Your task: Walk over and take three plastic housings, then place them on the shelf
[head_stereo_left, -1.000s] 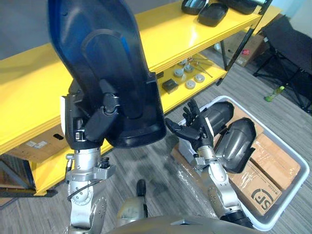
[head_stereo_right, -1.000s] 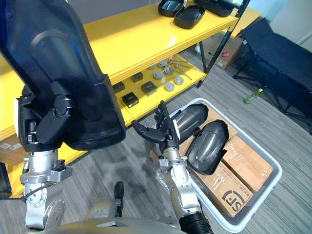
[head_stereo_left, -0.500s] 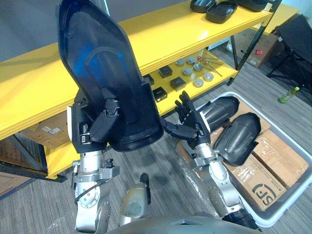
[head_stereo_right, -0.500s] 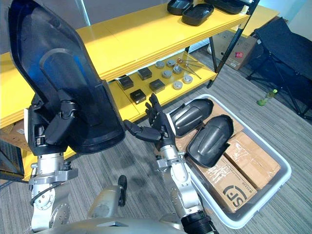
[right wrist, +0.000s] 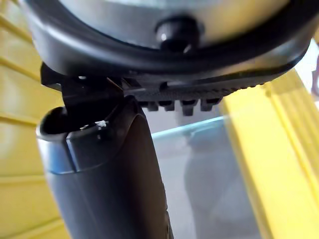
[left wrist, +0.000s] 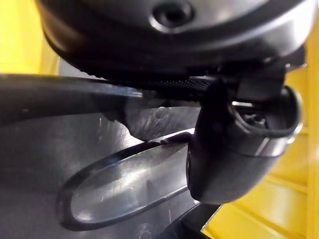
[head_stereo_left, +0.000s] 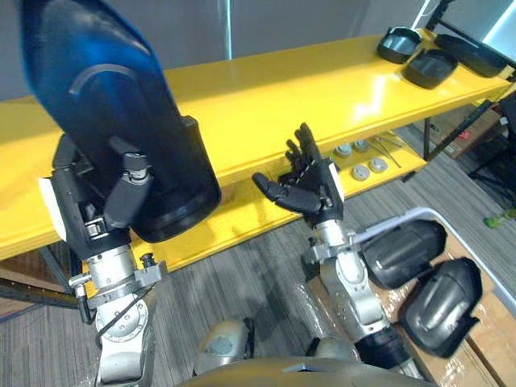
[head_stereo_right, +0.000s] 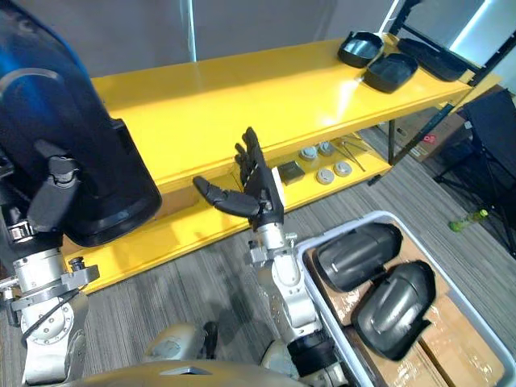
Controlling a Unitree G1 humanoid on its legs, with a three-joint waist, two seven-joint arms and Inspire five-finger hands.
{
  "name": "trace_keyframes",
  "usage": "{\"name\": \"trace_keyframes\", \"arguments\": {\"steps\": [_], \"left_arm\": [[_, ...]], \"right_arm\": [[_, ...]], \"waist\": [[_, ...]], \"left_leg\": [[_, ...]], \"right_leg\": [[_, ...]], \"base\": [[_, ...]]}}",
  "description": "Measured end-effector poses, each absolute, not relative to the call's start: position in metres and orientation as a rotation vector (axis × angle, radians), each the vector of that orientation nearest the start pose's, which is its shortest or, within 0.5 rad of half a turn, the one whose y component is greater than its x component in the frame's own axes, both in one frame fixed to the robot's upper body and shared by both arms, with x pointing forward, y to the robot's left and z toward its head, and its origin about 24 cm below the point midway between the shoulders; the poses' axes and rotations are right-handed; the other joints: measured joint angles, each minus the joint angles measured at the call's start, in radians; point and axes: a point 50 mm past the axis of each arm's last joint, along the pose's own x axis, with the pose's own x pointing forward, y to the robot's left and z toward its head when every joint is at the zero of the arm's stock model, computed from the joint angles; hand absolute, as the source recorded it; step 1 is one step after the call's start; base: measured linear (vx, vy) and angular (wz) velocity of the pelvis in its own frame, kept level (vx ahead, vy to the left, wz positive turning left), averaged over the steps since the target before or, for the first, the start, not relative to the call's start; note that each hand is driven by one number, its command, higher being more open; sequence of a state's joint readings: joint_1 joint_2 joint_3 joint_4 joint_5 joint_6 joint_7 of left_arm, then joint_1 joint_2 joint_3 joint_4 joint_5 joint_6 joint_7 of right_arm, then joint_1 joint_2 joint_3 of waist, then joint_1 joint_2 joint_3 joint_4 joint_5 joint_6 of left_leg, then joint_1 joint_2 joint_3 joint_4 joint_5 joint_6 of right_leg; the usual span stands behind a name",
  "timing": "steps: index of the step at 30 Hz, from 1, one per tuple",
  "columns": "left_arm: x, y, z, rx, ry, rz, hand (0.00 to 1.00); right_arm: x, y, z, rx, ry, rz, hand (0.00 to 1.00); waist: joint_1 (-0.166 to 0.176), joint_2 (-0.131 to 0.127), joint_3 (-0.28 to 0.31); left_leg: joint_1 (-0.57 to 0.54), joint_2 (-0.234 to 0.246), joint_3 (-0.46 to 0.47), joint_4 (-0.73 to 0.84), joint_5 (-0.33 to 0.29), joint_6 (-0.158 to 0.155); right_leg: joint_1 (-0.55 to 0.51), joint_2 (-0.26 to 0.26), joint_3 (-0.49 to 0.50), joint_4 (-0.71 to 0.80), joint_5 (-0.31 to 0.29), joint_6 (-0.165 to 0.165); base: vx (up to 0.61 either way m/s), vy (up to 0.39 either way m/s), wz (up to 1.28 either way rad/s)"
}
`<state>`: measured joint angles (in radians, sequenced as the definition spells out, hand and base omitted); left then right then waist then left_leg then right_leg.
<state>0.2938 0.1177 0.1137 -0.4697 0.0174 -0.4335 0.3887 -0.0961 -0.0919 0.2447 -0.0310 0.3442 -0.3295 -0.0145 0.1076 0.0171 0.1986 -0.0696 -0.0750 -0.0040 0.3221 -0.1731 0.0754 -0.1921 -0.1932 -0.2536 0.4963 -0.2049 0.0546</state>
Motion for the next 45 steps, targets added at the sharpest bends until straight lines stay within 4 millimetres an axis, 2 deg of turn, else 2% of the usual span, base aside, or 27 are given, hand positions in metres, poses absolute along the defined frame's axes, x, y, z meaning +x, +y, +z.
{"name": "trace_keyframes", "arguments": {"steps": [1, 3, 5, 6, 7, 8, 9, 10, 12, 13, 14, 15, 17, 19, 20, 21, 22, 23, 24, 25, 26, 28, 32, 35, 39, 43, 45], "left_arm": [[0.172, 0.21, 0.13, 0.129, -0.647, 0.483, 0.0], [0.174, 0.211, 0.124, 0.182, -0.618, 0.502, 0.0], [0.175, 0.213, 0.12, 0.189, -0.597, 0.521, 0.0], [0.174, 0.215, 0.12, 0.188, -0.592, 0.527, 0.0], [0.174, 0.218, 0.116, 0.171, -0.575, 0.541, 0.0], [0.173, 0.22, 0.111, 0.154, -0.545, 0.571, 0.0], [0.171, 0.221, 0.108, 0.153, -0.532, 0.587, 0.0], [0.17, 0.222, 0.104, 0.157, -0.504, 0.609, 0.0], [0.172, 0.223, 0.097, 0.163, -0.469, 0.603, 0.0], [0.173, 0.223, 0.094, 0.165, -0.456, 0.591, 0.0], [0.174, 0.223, 0.094, 0.167, -0.454, 0.585, 0.0], [0.174, 0.222, 0.094, 0.169, -0.453, 0.581, 0.0], [0.173, 0.225, 0.094, 0.173, -0.452, 0.591, 0.0], [0.181, 0.222, 0.1, 0.151, -0.486, 0.558, 0.0], [0.184, 0.222, 0.102, 0.141, -0.498, 0.547, 0.0], [0.19, 0.22, 0.107, 0.12, -0.521, 0.515, 0.0], [0.197, 0.216, 0.113, 0.119, -0.55, 0.468, 0.0], [0.2, 0.213, 0.117, 0.118, -0.565, 0.437, 0.0], [0.204, 0.208, 0.121, 0.105, -0.588, 0.381, 0.0], [0.208, 0.202, 0.121, 0.087, -0.585, 0.328, 0.0], [0.209, 0.2, 0.12, 0.072, -0.578, 0.307, 0.0], [0.212, 0.194, 0.118, 0.026, -0.556, 0.233, 0.0], [0.222, 0.179, 0.111, -0.031, -0.444, 0.084, 0.0], [0.233, 0.171, 0.106, -0.07, -0.382, 0.051, 0.0], [0.259, 0.157, 0.101, -0.103, -0.287, 0.035, 0.0], [0.28, 0.154, 0.089, -0.104, -0.181, 0.118, 0.0], [0.289, 0.155, 0.085, -0.106, -0.145, 0.165, 0.0]], "right_arm": [[0.259, -0.116, 0.1, 0.308, -0.403, 0.201, 1.0], [0.26, -0.125, 0.1, 0.291, -0.404, 0.177, 1.0], [0.26, -0.129, 0.102, 0.279, -0.418, 0.172, 1.0], [0.261, -0.129, 0.103, 0.279, -0.425, 0.175, 1.0], [0.262, -0.128, 0.105, 0.275, -0.434, 0.189, 1.0], [0.263, -0.128, 0.107, 0.259, -0.44, 0.211, 1.0], [0.263, -0.128, 0.108, 0.252, -0.443, 0.222, 1.0], [0.264, -0.131, 0.108, 0.232, -0.445, 0.231, 1.0], [0.264, -0.14, 0.109, 0.205, -0.449, 0.215, 1.0], [0.265, -0.147, 0.111, 0.195, -0.459, 0.187, 1.0], [0.265, -0.151, 0.111, 0.195, -0.465, 0.17, 1.0], [0.266, -0.161, 0.114, 0.184, -0.477, 0.131, 1.0], [0.264, -0.169, 0.114, 0.179, -0.482, 0.106, 1.0], [0.259, -0.179, 0.116, 0.16, -0.506, 0.087, 1.0], [0.259, -0.181, 0.117, 0.149, -0.511, 0.084, 1.0], [0.258, -0.187, 0.122, 0.125, -0.527, 0.076, 1.0], [0.256, -0.194, 0.129, 0.108, -0.556, 0.056, 1.0], [0.255, -0.198, 0.134, 0.104, -0.578, 0.04, 1.0], [0.252, -0.205, 0.144, 0.095, -0.626, 0.012, 1.0], [0.249, -0.209, 0.147, 0.098, -0.651, -0.019, 1.0], [0.248, -0.208, 0.147, 0.104, -0.654, -0.025, 1.0], [0.245, -0.209, 0.148, 0.106, -0.66, -0.044, 1.0], [0.224, -0.22, 0.136, 0.13, -0.633, -0.127, 1.0], [0.217, -0.225, 0.126, 0.136, -0.593, -0.166, 1.0], [0.207, -0.225, 0.11, 0.144, -0.519, -0.186, 1.0], [0.205, -0.226, 0.105, 0.14, -0.477, -0.181, 1.0], [0.203, -0.226, 0.102, 0.138, -0.462, -0.179, 1.0]], "waist": [[-0.009, 0.0, -0.001], [-0.017, -0.007, -0.011], [-0.014, -0.024, -0.035], [-0.01, -0.029, -0.039], [-0.003, -0.035, -0.044], [0.005, -0.014, -0.045], [0.002, -0.007, -0.048], [-0.003, 0.002, -0.054], [-0.008, 0.004, -0.055], [-0.008, 0.006, -0.057], [-0.013, 0.009, -0.057], [-0.029, 0.026, -0.062], [-0.028, 0.024, -0.064], [-0.044, 0.034, -0.057], [-0.052, 0.043, -0.052], [-0.063, 0.049, -0.043], [-0.068, 0.038, -0.035], [-0.073, 0.041, -0.037], [-0.086, 0.081, -0.046], [-0.085, 0.084, -0.043], [-0.088, 0.074, -0.043], [-0.114, 0.05, -0.041], [-0.156, 0.009, -0.054], [-0.181, 0.004, -0.056], [-0.217, 0.005, -0.056], [-0.259, 0.005, -0.056], [-0.268, 0.006, -0.056]], "left_leg": [[0.024, -0.02, -0.025, -0.01, 0.002, 0.003], [0.07, -0.047, -0.06, -0.035, 0.002, 0.003], [0.089, -0.064, -0.086, -0.051, -0.001, -0.002], [0.092, -0.066, -0.088, -0.051, -0.007, -0.011], [0.103, -0.069, -0.094, -0.047, -0.021, -0.029], [0.113, -0.05, -0.103, -0.036, -0.037, -0.052], [0.113, -0.041, -0.105, -0.027, -0.044, -0.061], [0.114, -0.025, -0.104, -0.006, -0.058, -0.084], [0.098, -0.017, -0.096, 0.067, -0.076, -0.104], [0.074, 0.012, -0.054, 0.095, -0.11, -0.088], [0.069, 0.044, -0.033, 0.071, -0.116, -0.089], [0.078, 0.115, -0.014, -0.023, -0.087, -0.107], [0.071, 0.105, 0.014, 0.0, -0.084, -0.106], [-0.016, 0.107, 0.067, 0.186, -0.096, -0.126], [-0.028, 0.113, 0.088, 0.222, -0.098, -0.134], [-0.05, 0.118, 0.131, 0.292, -0.088, -0.165], [-0.086, 0.127, 0.168, 0.325, -0.093, -0.119], [-0.082, 0.146, 0.168, 0.281, -0.108, -0.098], [-0.067, 0.216, 0.145, 0.138, -0.055, -0.134], [-0.034, 0.211, 0.136, 0.085, -0.043, -0.15], [-0.009, 0.196, 0.147, 0.055, -0.04, -0.151], [0.026, 0.166, 0.185, 0.015, -0.03, -0.133], [0.075, 0.134, 0.254, -0.049, -0.02, -0.115], [0.081, 0.138, 0.27, -0.049, -0.024, -0.117], [0.084, 0.161, 0.303, -0.044, -0.034, -0.125], [0.084, 0.183, 0.335, -0.025, -0.047, -0.133], [0.087, 0.19, 0.345, -0.025, -0.047, -0.134]], "right_leg": [[-0.013, 0.016, 0.057, -0.071, 0.026, 0.038], [-0.007, 0.022, 0.09, -0.137, 0.068, 0.05], [0.005, 0.032, 0.085, -0.225, 0.177, 0.016], [0.008, 0.041, 0.083, -0.244, 0.211, 0.007], [0.026, 0.057, 0.059, -0.274, 0.244, -0.027], [0.059, 0.074, 0.055, -0.306, 0.244, -0.027], [0.074, 0.082, 0.051, -0.32, 0.244, -0.028], [0.101, 0.098, 0.042, -0.35, 0.245, -0.03], [0.154, 0.103, 0.039, -0.404, 0.247, -0.034], [0.169, 0.105, 0.037, -0.418, 0.248, -0.035], [0.169, 0.108, 0.033, -0.416, 0.247, -0.034], [0.167, 0.125, 0.026, -0.414, 0.244, -0.031], [0.171, 0.126, 0.036, -0.429, 0.243, -0.028], [0.199, 0.114, 0.028, -0.458, 0.236, -0.032], [0.214, 0.111, 0.022, -0.465, 0.238, -0.031], [0.238, 0.082, 0.009, -0.469, 0.244, -0.018], [0.243, 0.047, 0.005, -0.469, 0.247, -0.006], [0.24, 0.044, 0.006, -0.468, 0.246, 0.0], [0.236, 0.065, 0.006, -0.465, 0.241, 0.016], [0.237, 0.049, 0.037, -0.459, 0.235, 0.032], [0.236, 0.036, 0.053, -0.46, 0.239, 0.04], [0.239, 0.009, 0.075, -0.465, 0.25, 0.055], [0.228, -0.017, 0.13, -0.484, 0.273, 0.076], [0.222, -0.011, 0.148, -0.485, 0.276, 0.077], [0.206, 0.011, 0.183, -0.491, 0.283, 0.073], [0.191, 0.036, 0.22, -0.489, 0.286, 0.071], [0.184, 0.043, 0.231, -0.485, 0.286, 0.07]], "base": [[0.35, 0.03, 1.04], [0.38, -0.064, 1.01], [0.3, -0.119, 0.86], [0.26, -0.15, 0.53], [0.32, -0.19, 0.27], [0.32, -0.163, 0.18], [0.34, -0.117, 0.07], [0.22, -0.046, 0.12], [0.23, -0.021, 0.14], [0.2, -0.002, 0.15], [0.09, 0.002, 0.19], [0.05, 0.041, -0.04], [0.04, 0.06, -0.12], [0.02, 0.068, 0.13], [0.01, 0.146, 0.24], [-0.04, 0.206, 0.28], [-0.07, 0.191, 0.25], [-0.09, 0.154, 0.13], [-0.03, 0.177, -0.14], [0.0, 0.217, -0.33], [0.01, 0.224, -0.53], [-0.01, 0.142, -0.43], [0.01, 0.098, -0.37], [0.02, -0.001, -0.22], [-0.01, -0.031, -0.27], [-0.02, -0.023, -0.27], [-0.03, -0.023, -0.19]]}}
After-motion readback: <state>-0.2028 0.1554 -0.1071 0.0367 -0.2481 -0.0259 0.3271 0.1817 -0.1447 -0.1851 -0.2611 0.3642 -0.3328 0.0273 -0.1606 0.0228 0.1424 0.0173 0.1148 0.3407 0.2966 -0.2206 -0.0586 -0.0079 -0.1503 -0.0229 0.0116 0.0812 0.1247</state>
